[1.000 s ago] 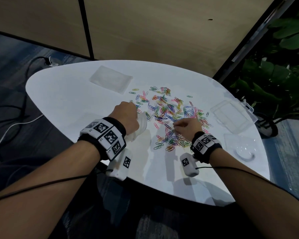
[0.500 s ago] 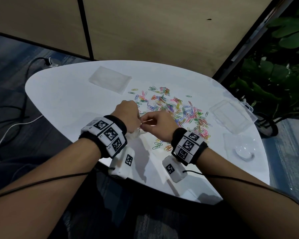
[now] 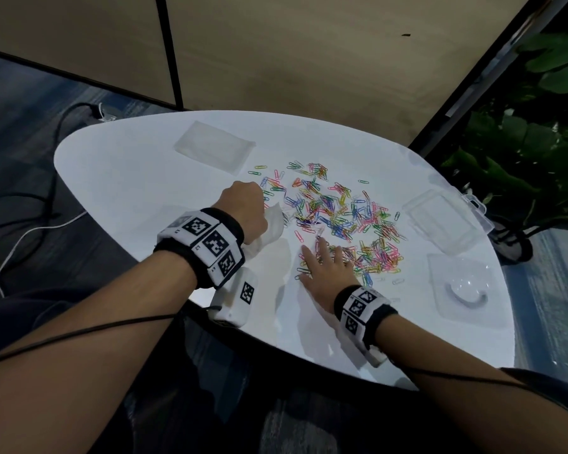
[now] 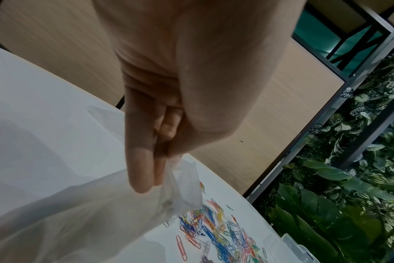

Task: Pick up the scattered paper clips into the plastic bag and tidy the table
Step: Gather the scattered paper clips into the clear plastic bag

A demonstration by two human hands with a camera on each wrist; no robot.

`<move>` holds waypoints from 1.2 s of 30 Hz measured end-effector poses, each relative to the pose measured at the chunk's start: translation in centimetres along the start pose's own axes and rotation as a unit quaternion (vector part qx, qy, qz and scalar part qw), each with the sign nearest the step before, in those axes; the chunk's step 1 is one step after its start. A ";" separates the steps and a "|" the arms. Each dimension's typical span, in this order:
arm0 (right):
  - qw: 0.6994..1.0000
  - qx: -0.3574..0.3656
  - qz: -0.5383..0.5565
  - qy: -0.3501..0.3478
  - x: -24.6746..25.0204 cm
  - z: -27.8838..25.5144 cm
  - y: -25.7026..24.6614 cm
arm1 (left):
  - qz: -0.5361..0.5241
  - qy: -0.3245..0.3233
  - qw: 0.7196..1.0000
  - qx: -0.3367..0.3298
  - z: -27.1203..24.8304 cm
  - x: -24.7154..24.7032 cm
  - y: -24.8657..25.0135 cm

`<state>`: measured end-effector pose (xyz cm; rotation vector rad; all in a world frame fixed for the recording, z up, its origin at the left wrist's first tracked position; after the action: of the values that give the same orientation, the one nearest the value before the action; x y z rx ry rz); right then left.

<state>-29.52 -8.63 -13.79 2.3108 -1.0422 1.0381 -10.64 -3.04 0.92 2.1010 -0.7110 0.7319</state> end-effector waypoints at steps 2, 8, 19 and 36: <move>0.999 0.023 -0.016 0.044 0.0 0.0 -0.1 | 0.002 0.002 1.000 -0.002 0.1 -0.1 0.2; 0.991 0.070 -0.015 0.113 2.5 0.3 1.2 | 0.006 -0.004 1.000 0.002 0.6 -1.0 0.7; 0.799 0.011 0.599 0.051 7.5 -0.2 8.6 | 0.016 -0.037 0.999 -0.002 1.2 -2.1 1.3; 0.780 0.130 0.609 0.062 10.9 -3.0 -1.1 | -0.080 0.022 0.995 -0.051 0.1 -1.9 3.6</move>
<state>-25.23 -11.23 -3.62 1.4716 -2.5619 1.7850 -14.38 -4.60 1.28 2.0156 -0.5375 0.6375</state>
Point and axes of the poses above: each hand's wrist, its own z-axis towards the middle knuckle, its own x-axis out of the back of the hand, y = z × x, the point moved 8 cm from there along z, towards the middle knuckle, and after that the axes turned 14 degrees about -y, right-handed, at the moved point
